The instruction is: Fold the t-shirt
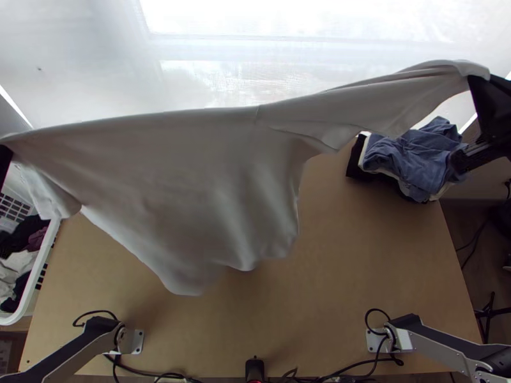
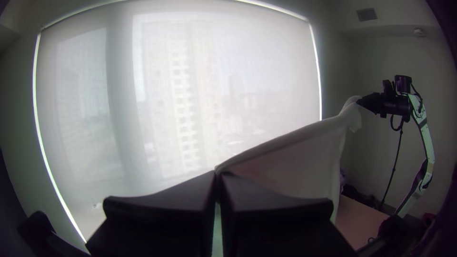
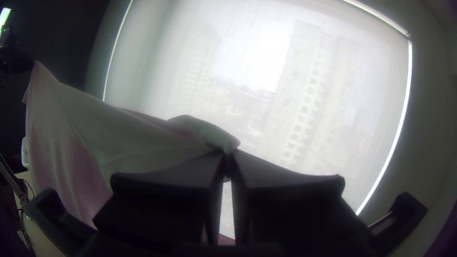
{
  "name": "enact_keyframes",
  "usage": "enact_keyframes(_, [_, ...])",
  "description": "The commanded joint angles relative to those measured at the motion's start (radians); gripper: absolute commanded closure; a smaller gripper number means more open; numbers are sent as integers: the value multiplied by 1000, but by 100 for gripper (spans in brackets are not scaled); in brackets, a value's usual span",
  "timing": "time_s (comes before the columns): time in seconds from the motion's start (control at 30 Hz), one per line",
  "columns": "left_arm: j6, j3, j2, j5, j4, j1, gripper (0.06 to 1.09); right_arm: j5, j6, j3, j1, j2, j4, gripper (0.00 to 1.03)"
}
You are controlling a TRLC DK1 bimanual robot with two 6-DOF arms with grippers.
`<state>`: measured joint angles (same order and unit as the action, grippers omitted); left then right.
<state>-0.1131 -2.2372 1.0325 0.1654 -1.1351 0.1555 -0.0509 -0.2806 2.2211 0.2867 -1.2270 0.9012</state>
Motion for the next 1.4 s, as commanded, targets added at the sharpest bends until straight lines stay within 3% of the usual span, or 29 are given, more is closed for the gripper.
enact_keyframes(0.0, [6, 65, -103, 37, -130, -13, 105, 5, 18, 48, 6, 50, 84, 100])
enact_keyframes(0.2, [13, 338, -141, 197, -213, -13, 105, 3, 54, 45, 9, 64, 134, 100])
enact_keyframes(0.37, [4, 602, -109, 249, -146, 19, 105, 3, 60, -44, 48, 29, 108, 100])
enact_keyframes(0.6, [9, 869, 51, 250, 78, 93, 105, -3, 57, -282, 115, -81, -51, 100])
enact_keyframes(0.83, [30, 984, 239, 250, 276, 113, 105, -41, 26, -466, 120, -232, -232, 100])
enact_keyframes(1.07, [35, 1054, 420, 249, 437, 104, 105, -49, 21, -555, 100, -371, -360, 100])
enact_keyframes(1.37, [39, 1048, 656, 212, 626, 65, 105, -49, 31, -658, 72, -437, -416, 100])
